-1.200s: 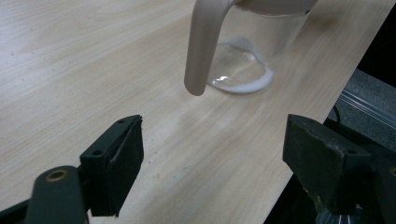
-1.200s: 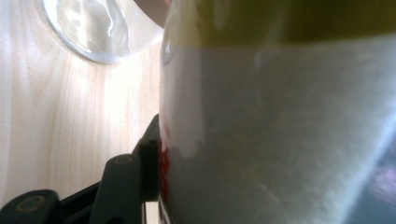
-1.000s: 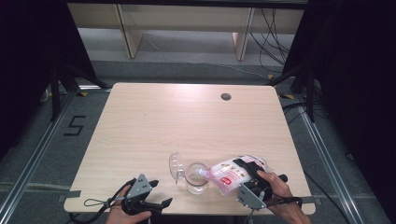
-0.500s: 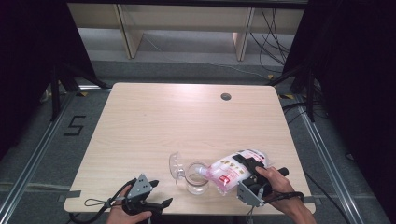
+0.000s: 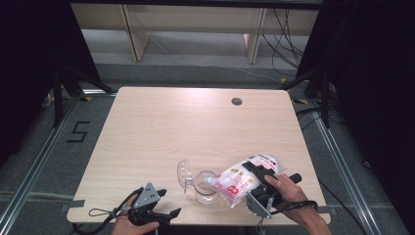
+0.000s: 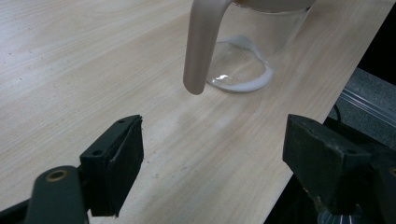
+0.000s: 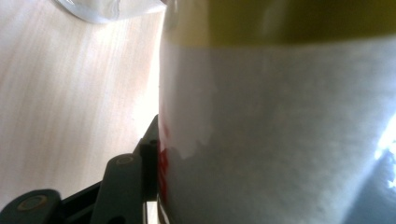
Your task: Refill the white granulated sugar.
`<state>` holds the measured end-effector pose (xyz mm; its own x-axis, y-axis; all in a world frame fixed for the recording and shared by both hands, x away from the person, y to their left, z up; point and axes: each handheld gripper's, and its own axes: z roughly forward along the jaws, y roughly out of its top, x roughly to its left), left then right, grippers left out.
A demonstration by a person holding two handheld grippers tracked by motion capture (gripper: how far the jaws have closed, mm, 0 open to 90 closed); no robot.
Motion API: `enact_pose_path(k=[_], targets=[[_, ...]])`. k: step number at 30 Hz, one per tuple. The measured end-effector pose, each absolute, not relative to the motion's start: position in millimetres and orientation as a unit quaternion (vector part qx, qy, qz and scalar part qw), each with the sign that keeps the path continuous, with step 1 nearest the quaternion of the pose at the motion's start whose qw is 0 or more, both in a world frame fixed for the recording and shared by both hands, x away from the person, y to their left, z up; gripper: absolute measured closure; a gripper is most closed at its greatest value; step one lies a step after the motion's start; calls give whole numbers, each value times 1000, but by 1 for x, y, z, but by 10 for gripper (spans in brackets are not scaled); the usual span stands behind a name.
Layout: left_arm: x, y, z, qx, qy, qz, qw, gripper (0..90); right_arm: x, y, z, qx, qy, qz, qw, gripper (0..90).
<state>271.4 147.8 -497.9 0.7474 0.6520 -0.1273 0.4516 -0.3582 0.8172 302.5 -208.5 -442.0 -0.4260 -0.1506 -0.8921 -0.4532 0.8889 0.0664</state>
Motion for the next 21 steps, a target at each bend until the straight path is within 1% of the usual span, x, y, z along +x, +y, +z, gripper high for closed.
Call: enact_pose_path(k=[1,2,4,7,9,10,11,12,13,14,16,18,19,21], targets=[[271,148,-498,817,337,111,455,201,304,-207,-440,-197,824,146,511,497],[275,151,-497,830,315,126,443,201,304,-206,-440,-189,828,141,508,497],[274,151,-497,828,321,123,443,201,304,-206,-442,-185,829,146,506,497],[274,152,-497,828,319,124,443,201,306,-203,-439,-208,818,137,519,498],[274,151,-497,827,321,123,444,201,304,-202,-441,-195,824,132,515,498],[272,149,-497,819,331,115,454,201,305,-201,-438,-211,818,125,521,498],[272,149,-497,819,331,114,455,202,304,-201,-439,-203,821,126,518,498],[272,149,-498,817,330,115,458,201,304,-200,-438,-218,814,122,524,499],[274,152,-497,828,316,127,445,201,304,-200,-438,-218,814,122,524,499],[275,152,-497,829,313,129,445,201,302,-200,-440,-204,821,123,520,499],[272,149,-497,820,330,115,454,201,303,-198,-437,-223,811,113,529,500],[272,149,-497,820,329,115,454,201,302,-198,-436,-226,810,112,530,500],[271,148,-498,816,338,110,455,201,301,-199,-438,-213,817,111,525,500],[272,149,-497,820,328,116,454,201,301,-198,-437,-220,812,104,530,501]])
